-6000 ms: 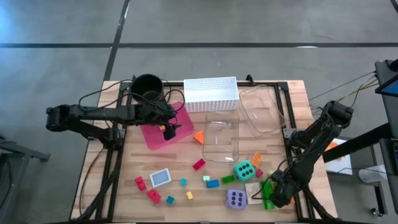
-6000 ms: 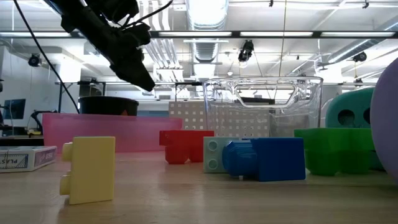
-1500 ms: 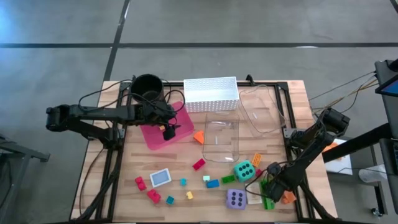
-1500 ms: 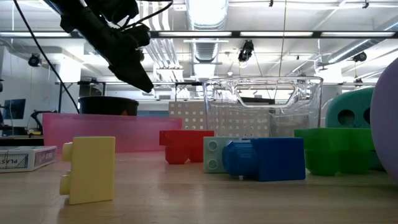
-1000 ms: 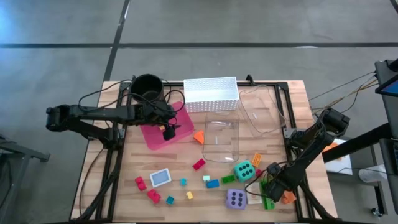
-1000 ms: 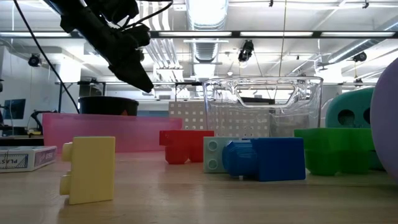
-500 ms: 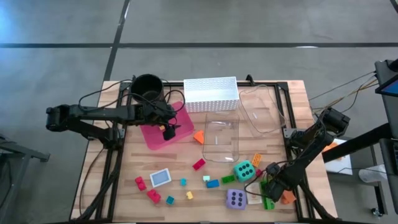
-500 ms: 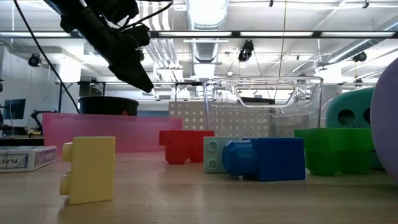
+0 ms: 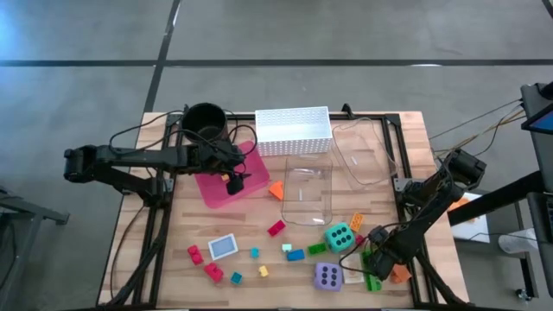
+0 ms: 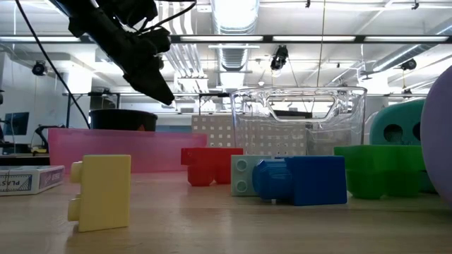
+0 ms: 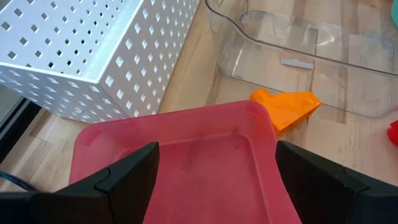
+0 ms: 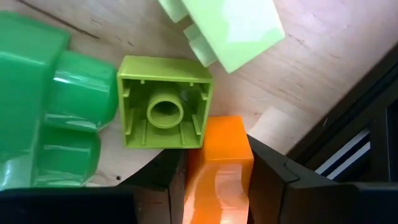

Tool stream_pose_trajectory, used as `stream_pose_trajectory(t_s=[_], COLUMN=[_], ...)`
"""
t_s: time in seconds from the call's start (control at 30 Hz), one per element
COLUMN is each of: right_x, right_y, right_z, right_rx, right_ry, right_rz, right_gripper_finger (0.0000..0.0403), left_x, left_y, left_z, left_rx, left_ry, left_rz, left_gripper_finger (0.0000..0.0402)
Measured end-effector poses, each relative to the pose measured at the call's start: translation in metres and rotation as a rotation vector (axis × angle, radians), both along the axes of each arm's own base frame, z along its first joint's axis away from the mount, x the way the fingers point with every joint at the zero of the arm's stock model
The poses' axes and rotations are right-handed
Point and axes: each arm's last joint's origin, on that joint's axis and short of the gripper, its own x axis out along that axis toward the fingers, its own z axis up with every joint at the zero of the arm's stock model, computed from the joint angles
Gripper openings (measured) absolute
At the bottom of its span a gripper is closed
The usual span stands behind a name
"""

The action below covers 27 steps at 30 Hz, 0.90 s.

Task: Pick & Place Toys
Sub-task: Put the bottom large orange game piece into the top transparent bin

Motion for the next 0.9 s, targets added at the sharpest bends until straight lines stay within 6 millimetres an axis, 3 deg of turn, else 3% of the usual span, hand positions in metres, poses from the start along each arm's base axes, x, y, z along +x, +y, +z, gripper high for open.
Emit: stream_pose_trajectory(t_s=[0.17,0.3,0.57,0.9], right_x=[0.000,0.000,-0.002,-0.017], right_y=[-0.002,-0.005,-0.014,-0.046], right_z=[0.006,0.014,0.041,0.077], right_rx=[-0.008,-0.010,0.018,-0.094], right_ry=[-0.057,-0.127,-0.325,-0.569], right_rz=[0.015,0.014,0.045,0.109], right_gripper_finger=[0.0140,0.0126,0.0132,0.0116], left_x=[0.000,0.000,0.000,0.000], left_y=[0.000,0.000,0.000,0.000], left_z=[0.000,0.000,0.000,0.000], left_rx=[0.000,0.000,0.000,0.000], left_ry=[0.000,0.000,0.000,0.000], left_rz=[0.000,0.000,0.000,0.000], left_gripper_finger=[0.0326,0.0326,0.0326,0.0326])
